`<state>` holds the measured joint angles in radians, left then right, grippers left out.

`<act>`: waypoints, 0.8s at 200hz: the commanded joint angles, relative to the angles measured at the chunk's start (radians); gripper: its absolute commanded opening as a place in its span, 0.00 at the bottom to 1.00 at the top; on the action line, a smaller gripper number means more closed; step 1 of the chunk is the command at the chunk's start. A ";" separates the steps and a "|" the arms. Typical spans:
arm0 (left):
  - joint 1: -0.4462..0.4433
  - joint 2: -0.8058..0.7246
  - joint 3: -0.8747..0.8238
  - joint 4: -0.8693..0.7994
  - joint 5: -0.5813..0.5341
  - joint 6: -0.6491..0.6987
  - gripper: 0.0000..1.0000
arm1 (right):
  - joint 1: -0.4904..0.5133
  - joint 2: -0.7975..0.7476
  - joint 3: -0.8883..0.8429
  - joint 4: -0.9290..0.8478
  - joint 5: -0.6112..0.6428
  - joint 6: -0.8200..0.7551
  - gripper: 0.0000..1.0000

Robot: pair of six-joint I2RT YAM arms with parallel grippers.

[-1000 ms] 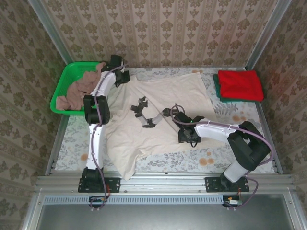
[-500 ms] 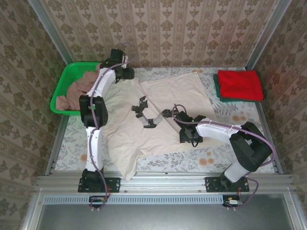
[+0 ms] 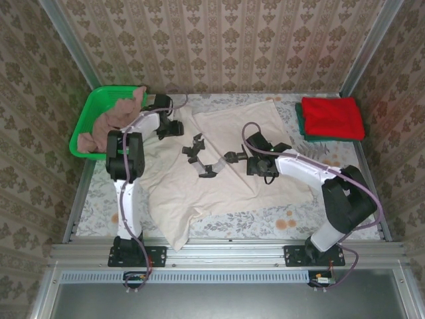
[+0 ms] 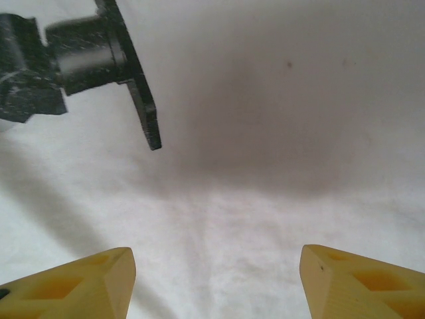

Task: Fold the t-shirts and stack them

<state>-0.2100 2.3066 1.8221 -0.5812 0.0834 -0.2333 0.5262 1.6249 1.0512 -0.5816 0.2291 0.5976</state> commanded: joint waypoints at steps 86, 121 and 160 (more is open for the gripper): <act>0.005 0.424 0.793 -0.301 0.040 0.002 0.59 | -0.074 0.046 0.088 0.077 -0.045 -0.027 0.73; 0.047 0.250 0.643 -0.268 0.036 0.012 0.64 | -0.170 0.288 0.386 -0.008 -0.013 -0.136 0.71; 0.024 -0.027 0.318 -0.173 0.036 0.058 0.65 | -0.221 0.661 0.865 -0.208 -0.075 -0.253 0.69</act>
<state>-0.1661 2.4859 2.2852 -0.8009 0.1154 -0.2203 0.3237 2.1017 1.7004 -0.5915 0.1719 0.4404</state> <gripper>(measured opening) 0.642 0.701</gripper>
